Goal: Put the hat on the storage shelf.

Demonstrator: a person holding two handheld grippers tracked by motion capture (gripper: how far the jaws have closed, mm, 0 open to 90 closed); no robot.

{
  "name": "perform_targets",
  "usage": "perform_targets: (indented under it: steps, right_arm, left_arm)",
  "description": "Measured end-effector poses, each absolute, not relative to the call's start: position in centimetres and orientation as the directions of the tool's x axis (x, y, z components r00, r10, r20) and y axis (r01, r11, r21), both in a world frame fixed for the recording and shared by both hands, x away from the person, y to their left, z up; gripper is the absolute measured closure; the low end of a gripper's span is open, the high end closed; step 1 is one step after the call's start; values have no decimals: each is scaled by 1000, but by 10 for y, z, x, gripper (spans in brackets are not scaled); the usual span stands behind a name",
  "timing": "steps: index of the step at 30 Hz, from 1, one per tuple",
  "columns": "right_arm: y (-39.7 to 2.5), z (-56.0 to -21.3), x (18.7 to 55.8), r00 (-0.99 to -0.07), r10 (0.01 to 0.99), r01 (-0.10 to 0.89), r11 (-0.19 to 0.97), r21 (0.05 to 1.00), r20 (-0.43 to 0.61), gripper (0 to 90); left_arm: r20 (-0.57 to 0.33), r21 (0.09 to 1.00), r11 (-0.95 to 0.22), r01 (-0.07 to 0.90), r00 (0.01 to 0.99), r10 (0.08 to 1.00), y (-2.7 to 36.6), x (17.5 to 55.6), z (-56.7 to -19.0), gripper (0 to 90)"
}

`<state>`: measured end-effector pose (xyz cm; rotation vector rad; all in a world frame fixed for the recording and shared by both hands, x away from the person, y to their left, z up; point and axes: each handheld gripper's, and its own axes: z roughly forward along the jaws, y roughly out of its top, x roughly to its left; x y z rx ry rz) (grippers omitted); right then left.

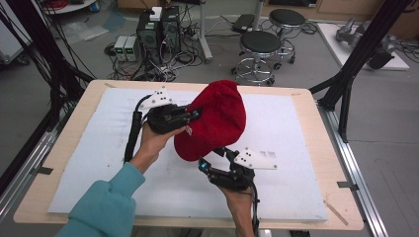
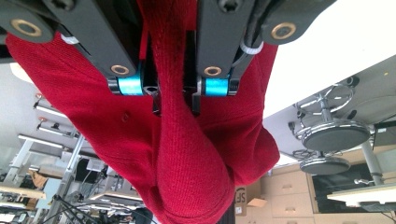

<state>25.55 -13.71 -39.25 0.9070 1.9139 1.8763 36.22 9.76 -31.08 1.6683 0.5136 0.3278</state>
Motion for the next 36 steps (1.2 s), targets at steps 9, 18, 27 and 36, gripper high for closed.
perform_targets:
  steps: [9, 18, 27, 36]
  right_arm:
    - [-134, -394, 259, -747, 627, 236, -60, 970, 221, 579]
    - [-133, -395, 265, -755, 598, 278, -79, 957, 269, 838]
    - [-134, -394, 266, -749, 590, 314, -85, 946, 302, 855]
    - [-131, -396, 266, -752, 595, 323, -45, 945, 285, 856]
  left_arm:
    - [-86, 984, -93, 152, 863, 498, 92, 362, -312, 852]
    - [-94, 986, -78, 149, 872, 480, 88, 361, -315, 856]
    - [-88, 986, -87, 146, 876, 474, 89, 362, -316, 851]
    - [-85, 978, -133, 161, 890, 449, 88, 366, -320, 53]
